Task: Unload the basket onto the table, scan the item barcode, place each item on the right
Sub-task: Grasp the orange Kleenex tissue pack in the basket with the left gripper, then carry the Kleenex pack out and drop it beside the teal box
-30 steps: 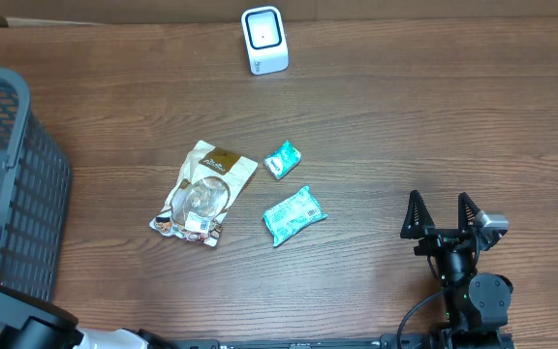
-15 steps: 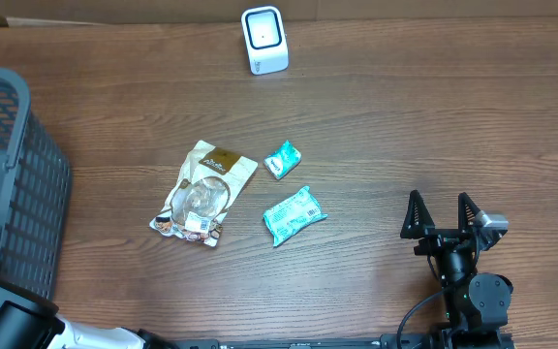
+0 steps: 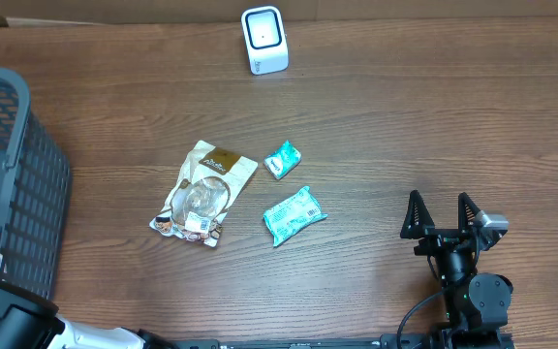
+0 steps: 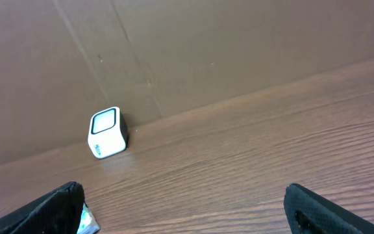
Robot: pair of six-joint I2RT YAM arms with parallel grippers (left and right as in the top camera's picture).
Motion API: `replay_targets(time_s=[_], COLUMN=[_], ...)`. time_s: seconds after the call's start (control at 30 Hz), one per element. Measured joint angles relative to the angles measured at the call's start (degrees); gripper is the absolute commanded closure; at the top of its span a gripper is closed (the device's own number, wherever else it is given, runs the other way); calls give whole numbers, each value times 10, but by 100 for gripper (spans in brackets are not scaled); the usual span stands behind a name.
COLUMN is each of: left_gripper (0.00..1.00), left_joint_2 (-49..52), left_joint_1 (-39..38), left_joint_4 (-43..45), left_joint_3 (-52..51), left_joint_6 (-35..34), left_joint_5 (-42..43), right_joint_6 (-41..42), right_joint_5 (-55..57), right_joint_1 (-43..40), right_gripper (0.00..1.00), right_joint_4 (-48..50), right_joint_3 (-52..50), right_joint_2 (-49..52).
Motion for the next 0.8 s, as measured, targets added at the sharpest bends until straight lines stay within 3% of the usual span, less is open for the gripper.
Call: replay_targets(time_s=[0.17,0.37,0.57,0.8], left_gripper=[96,96,96,96], left_joint_2=[-32,-147,-263,-373], left_joint_1=[0,-25,-135,-305], left_joint_4=[-56,-4,23,10], left_joint_3=[101,146,150,151], left_joint_6=[-36,-104,-132,-119], left_joint_5=[63,203,254,221], right_joint_6=[0,0,0,0], right_joint_5=[0,0,0,0], right_joint_1=[0,0,0,0], right_gripper=[0,0,0,0], right_joint_4=[0,0,0,0], right_joint_3=[0,0,0,0], right_joint_2=[0,0,0,0])
